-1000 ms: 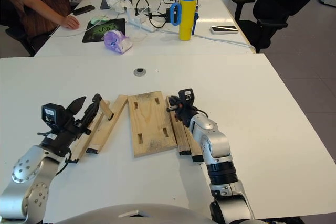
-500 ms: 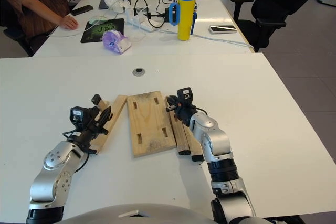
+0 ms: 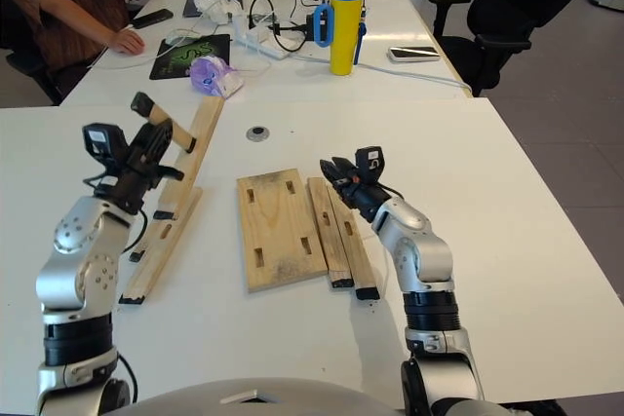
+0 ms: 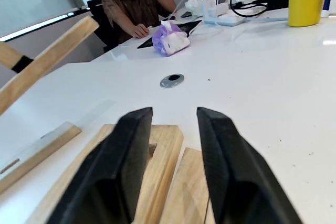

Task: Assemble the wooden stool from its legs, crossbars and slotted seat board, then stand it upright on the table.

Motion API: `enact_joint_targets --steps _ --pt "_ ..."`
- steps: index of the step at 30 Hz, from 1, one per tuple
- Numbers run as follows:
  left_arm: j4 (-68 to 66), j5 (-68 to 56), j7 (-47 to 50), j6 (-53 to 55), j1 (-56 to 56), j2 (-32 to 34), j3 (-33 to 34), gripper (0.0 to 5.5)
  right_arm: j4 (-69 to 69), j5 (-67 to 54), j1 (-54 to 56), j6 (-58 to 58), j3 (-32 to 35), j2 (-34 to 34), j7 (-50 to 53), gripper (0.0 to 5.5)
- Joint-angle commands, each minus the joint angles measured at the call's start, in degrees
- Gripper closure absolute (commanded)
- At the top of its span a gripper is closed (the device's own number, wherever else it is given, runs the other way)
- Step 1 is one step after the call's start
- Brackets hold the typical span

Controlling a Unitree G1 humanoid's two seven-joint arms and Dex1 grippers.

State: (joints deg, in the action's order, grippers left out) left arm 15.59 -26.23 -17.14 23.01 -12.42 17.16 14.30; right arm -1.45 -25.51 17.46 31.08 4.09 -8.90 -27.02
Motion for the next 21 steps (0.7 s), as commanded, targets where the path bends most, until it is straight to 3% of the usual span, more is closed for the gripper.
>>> enact_joint_targets --steps 1,7,14,21 --pt "-5.30 -8.77 -3.18 4.14 -9.82 0.84 3.42 5.09 2.35 -9.22 6.36 4.40 5.24 -1.80 -5.71 3.26" --pt "-15.51 -18.47 -11.93 9.91 -19.05 2.44 4.97 5.09 10.54 -19.02 13.74 6.82 12.39 -4.85 -12.75 2.52" --pt "-21.67 -28.53 -14.63 16.25 -27.23 1.02 7.37 5.09 14.79 -28.93 17.95 17.80 13.67 -5.83 -19.94 2.52" --pt "-22.39 -37.22 -14.43 24.30 -27.52 -0.32 8.40 5.09 17.75 -36.77 20.17 26.64 15.55 -4.65 -19.06 2.52"
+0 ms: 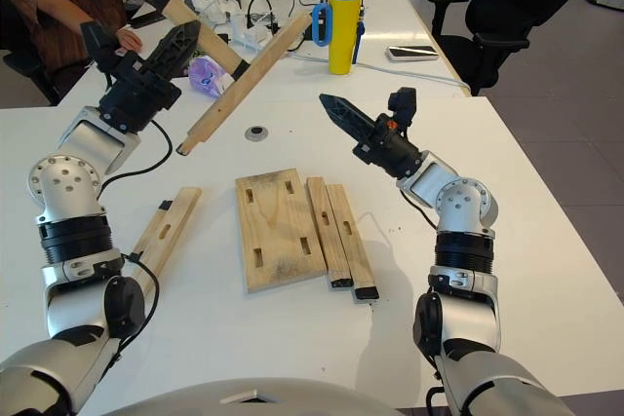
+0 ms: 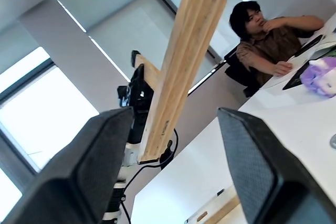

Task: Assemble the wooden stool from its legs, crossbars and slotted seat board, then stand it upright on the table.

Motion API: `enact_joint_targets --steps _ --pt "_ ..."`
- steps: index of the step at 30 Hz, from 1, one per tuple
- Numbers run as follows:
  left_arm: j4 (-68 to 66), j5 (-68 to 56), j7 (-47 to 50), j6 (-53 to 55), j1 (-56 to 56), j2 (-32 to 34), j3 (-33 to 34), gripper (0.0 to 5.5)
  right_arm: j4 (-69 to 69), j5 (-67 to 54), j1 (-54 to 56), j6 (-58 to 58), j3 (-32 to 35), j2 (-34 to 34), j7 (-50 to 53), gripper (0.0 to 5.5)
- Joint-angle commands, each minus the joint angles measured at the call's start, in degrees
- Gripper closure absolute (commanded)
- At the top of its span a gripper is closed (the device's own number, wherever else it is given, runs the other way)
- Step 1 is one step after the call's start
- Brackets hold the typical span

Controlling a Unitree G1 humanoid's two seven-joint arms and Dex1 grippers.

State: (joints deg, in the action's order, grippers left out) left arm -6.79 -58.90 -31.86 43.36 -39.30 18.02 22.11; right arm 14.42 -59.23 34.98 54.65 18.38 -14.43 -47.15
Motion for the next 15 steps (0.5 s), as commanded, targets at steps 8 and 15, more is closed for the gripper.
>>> enact_joint_targets --steps 8,15 --pt "0.46 -9.20 2.29 8.67 -0.90 -3.38 0.13 5.09 1.06 -4.18 3.64 3.00 1.28 1.28 2.12 2.23" --pt "0.34 -13.14 4.02 11.96 -1.50 -3.63 0.40 5.09 0.96 -7.74 4.32 4.35 3.06 1.85 3.66 1.33"
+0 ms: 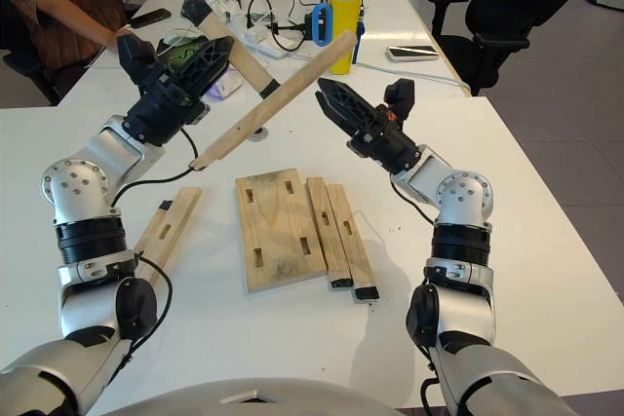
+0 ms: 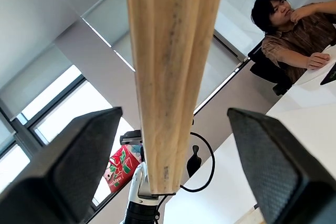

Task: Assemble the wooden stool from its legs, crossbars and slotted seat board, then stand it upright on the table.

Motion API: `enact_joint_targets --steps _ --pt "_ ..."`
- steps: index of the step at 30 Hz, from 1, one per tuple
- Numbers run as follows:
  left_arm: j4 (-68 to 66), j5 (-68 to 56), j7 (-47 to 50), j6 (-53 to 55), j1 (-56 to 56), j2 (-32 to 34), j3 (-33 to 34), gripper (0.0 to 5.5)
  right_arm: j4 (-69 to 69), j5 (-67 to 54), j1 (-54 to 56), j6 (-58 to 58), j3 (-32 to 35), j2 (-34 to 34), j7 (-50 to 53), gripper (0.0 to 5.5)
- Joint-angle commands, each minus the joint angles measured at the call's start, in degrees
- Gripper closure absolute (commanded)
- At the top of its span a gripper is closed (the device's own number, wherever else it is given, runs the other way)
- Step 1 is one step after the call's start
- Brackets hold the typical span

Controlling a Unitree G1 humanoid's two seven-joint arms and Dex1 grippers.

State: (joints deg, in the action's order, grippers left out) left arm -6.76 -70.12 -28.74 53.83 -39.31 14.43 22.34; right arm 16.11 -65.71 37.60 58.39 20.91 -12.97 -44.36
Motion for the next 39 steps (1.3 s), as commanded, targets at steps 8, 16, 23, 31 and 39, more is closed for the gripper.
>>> enact_joint_targets --steps 8,16,23,31,39 --pt "0.30 -3.06 0.93 4.56 -1.14 0.68 -1.05 5.09 -2.69 -6.85 1.21 4.49 1.35 0.89 1.22 1.57" --pt "-0.35 -3.42 0.75 5.18 -1.93 1.48 -1.06 5.09 -4.67 -6.05 -0.38 3.15 0.08 0.81 -0.43 2.78" --pt "1.39 -1.95 -0.41 3.99 -1.25 1.79 -2.22 5.09 -4.41 -5.80 -0.95 1.90 -0.79 1.21 -0.60 3.39" --pt "4.14 1.70 -2.48 -0.23 -0.78 1.85 -3.53 4.33 -4.02 -6.48 -1.04 1.43 -0.43 1.26 -0.68 3.43" --pt "3.94 -4.99 -0.74 3.89 0.41 3.40 -0.06 3.12 -4.08 -7.66 -1.76 1.16 0.90 1.23 -0.03 3.44"
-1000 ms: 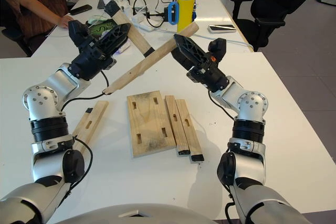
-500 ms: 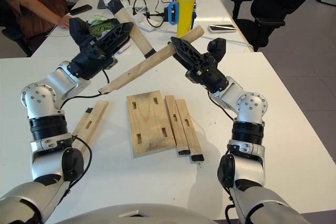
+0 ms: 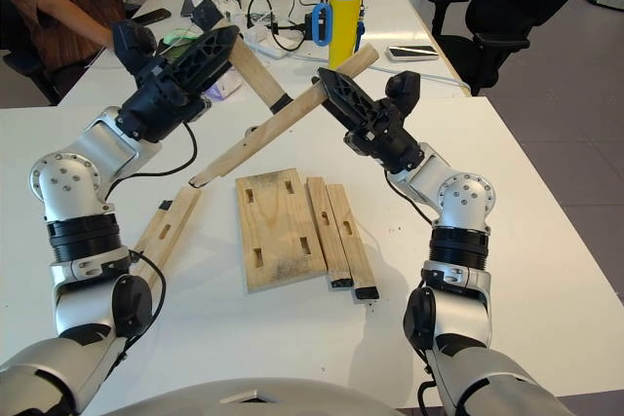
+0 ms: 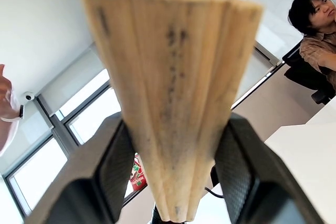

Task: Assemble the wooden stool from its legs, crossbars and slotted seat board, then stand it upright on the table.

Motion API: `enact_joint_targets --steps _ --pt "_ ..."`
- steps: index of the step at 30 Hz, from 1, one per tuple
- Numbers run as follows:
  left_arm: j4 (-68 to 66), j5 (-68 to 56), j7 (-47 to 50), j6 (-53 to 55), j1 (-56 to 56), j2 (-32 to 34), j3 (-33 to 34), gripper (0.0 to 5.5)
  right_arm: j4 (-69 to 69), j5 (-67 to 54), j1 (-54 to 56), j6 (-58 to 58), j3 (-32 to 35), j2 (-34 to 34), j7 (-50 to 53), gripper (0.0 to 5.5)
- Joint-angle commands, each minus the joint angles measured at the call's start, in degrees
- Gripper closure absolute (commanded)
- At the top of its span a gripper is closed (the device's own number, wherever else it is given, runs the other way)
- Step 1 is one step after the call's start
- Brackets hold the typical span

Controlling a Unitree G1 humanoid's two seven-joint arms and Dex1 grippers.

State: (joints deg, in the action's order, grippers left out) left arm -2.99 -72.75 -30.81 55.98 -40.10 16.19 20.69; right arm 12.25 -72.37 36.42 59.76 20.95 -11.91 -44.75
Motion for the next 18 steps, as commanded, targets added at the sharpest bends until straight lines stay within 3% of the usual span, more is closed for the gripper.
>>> enact_joint_targets --steps 1,6,8,11,18 --pt "0.04 -3.32 1.54 2.23 1.81 2.39 2.51 2.96 -0.24 -1.21 -0.73 -0.15 1.14 -0.02 0.35 3.44" --pt "0.40 -3.92 -1.25 4.52 7.89 9.20 5.78 2.52 -1.32 -1.75 -1.62 -0.63 3.59 -2.40 0.91 3.44" --pt "1.40 1.37 -6.05 3.86 12.57 13.65 3.18 2.52 -2.59 -1.89 -2.13 -2.74 6.40 -3.82 2.31 3.44" --pt "10.31 12.45 -14.44 -0.31 21.51 19.63 -7.72 2.52 -5.05 -0.78 -4.05 -4.61 9.39 -7.98 2.30 3.44" --pt "26.14 32.27 -25.11 -15.44 35.33 23.50 -28.95 2.52 -0.35 -0.31 -2.22 -7.27 11.80 -12.26 0.81 3.44"
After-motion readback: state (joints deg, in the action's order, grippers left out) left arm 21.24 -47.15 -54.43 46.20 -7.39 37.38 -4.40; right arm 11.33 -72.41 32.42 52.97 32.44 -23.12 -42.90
